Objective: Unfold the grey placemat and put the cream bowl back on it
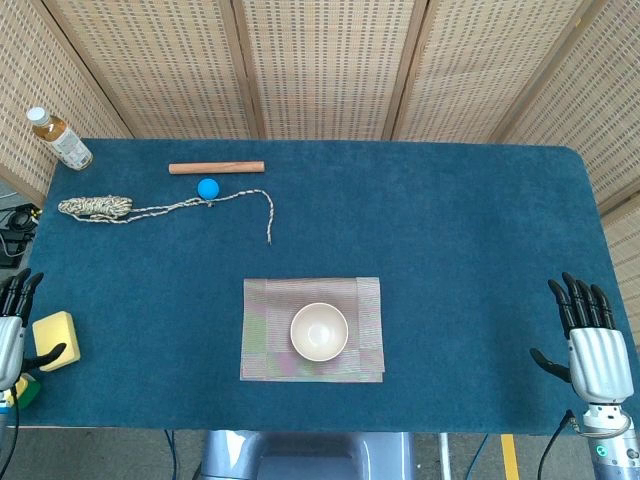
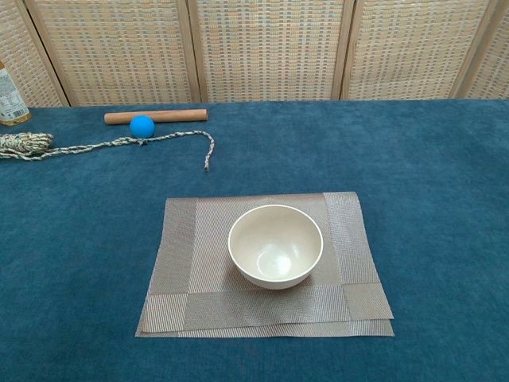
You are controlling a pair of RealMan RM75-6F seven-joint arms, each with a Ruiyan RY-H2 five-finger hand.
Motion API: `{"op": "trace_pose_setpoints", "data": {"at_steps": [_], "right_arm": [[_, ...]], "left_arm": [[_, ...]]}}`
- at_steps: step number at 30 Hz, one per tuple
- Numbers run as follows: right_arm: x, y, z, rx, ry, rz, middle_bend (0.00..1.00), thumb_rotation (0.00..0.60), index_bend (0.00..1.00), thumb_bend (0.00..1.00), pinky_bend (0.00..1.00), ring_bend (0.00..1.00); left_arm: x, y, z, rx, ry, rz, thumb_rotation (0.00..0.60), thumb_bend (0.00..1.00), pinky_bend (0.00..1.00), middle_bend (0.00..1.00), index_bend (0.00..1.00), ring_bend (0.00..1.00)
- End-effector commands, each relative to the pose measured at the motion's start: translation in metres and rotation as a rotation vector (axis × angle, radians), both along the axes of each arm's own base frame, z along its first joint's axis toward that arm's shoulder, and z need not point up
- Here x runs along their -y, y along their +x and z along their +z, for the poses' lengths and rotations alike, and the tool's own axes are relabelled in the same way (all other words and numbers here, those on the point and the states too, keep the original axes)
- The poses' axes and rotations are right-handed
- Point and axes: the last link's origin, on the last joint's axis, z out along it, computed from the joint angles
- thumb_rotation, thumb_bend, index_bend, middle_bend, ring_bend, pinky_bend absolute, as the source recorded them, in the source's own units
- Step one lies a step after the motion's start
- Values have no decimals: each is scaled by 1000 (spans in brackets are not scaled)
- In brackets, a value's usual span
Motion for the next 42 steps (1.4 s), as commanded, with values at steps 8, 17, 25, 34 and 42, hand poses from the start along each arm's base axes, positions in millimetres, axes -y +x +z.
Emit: {"op": "trace_pose_setpoints", "data": {"at_steps": [8, 17, 25, 34, 42], "right_arm": [[1, -1, -3, -8, 17, -11, 0, 600, 20, 199, 0, 0], [1, 0, -5, -4, 32, -8, 0, 600, 23, 199, 0, 0], [0, 0, -8, -11, 45, -13, 0, 600, 25, 199, 0, 0], [-1, 0, -2, 8, 45, -16, 0, 600, 48, 199, 0, 0], [0, -1, 1, 32, 49, -22, 0, 600, 58, 199, 0, 0]], "left_arm": [[-1, 1, -2, -5, -13, -4, 600, 104, 0, 0, 0, 0], [-1, 4, -7, -17, -23, -20, 600, 107, 0, 0, 0, 0], [-3, 13, -9, -7, -21, -56, 600, 110, 0, 0, 0, 0], [-53, 72, -57, -75, -202, -291, 600, 133, 0, 0, 74, 0], [-64, 115, -106, -86, -328, -414, 600, 140, 0, 0, 351, 0]]}}
